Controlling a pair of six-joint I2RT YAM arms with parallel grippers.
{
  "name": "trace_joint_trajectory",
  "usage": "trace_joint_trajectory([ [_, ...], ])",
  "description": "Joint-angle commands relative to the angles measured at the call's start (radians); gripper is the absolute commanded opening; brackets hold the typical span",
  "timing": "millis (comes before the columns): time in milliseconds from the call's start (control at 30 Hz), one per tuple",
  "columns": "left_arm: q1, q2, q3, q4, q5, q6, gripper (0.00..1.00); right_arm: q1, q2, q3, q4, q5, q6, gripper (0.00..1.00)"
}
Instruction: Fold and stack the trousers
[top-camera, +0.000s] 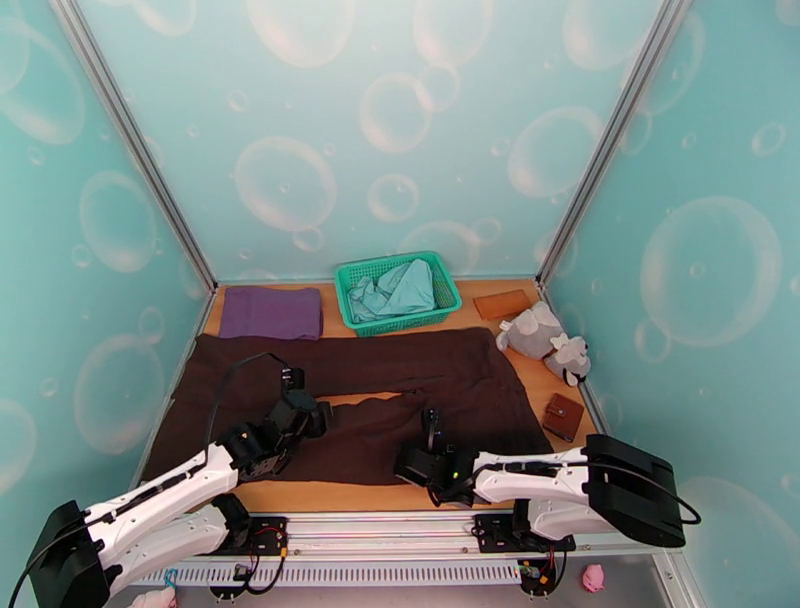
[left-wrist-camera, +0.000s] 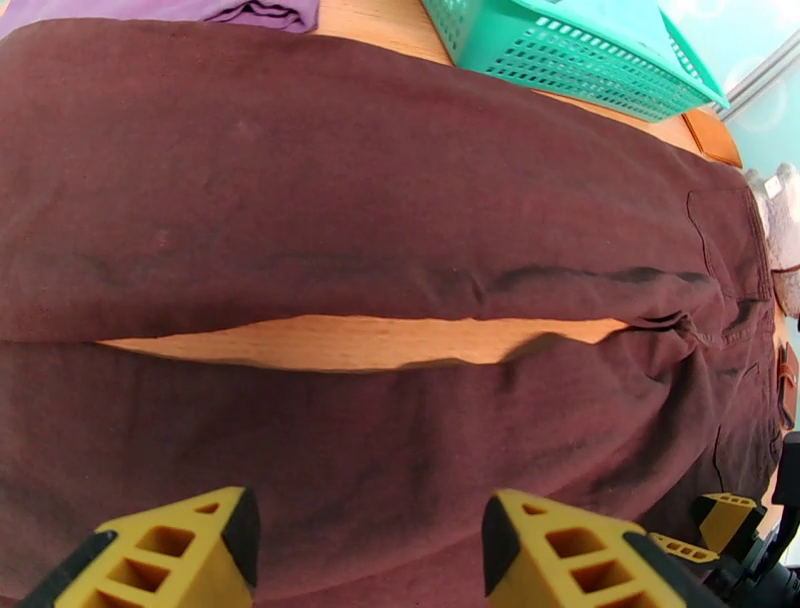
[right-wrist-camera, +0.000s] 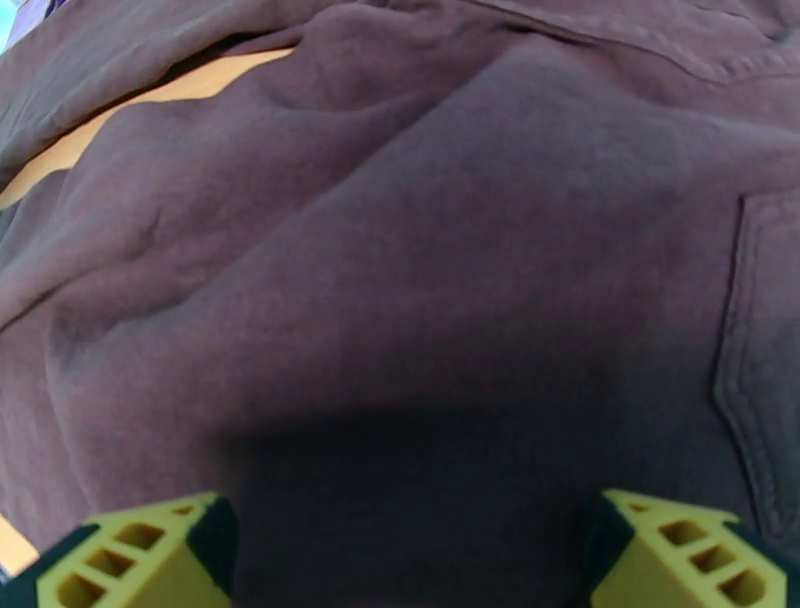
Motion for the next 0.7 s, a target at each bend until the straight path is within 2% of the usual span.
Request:
trace_joint_trajectory([
  [0,-0.017,-0.015,0.045,-0.035,-0.104,-0.021,0.63,0.061,0.084,-0.026,-0.101,-0.119,0.251,0.96],
  [300,-0.018,-0.092,0.058,-0.094,-0.209,0.008,0.64,0.244,0.174,0.038,-0.346,-0.156,0.579,0.97],
  [500,0.004,-0.056,0.043,-0.144,-0.250,-0.050,0.64,0.251,0.162,0.020,-0.389,-0.164,0.622,0.98],
  [667,0.041,-0.060,0.000,-0.118,-0.240,-0.070,0.63,0.253,0.092,0.151,-0.621,-0.021,0.614,0.99],
])
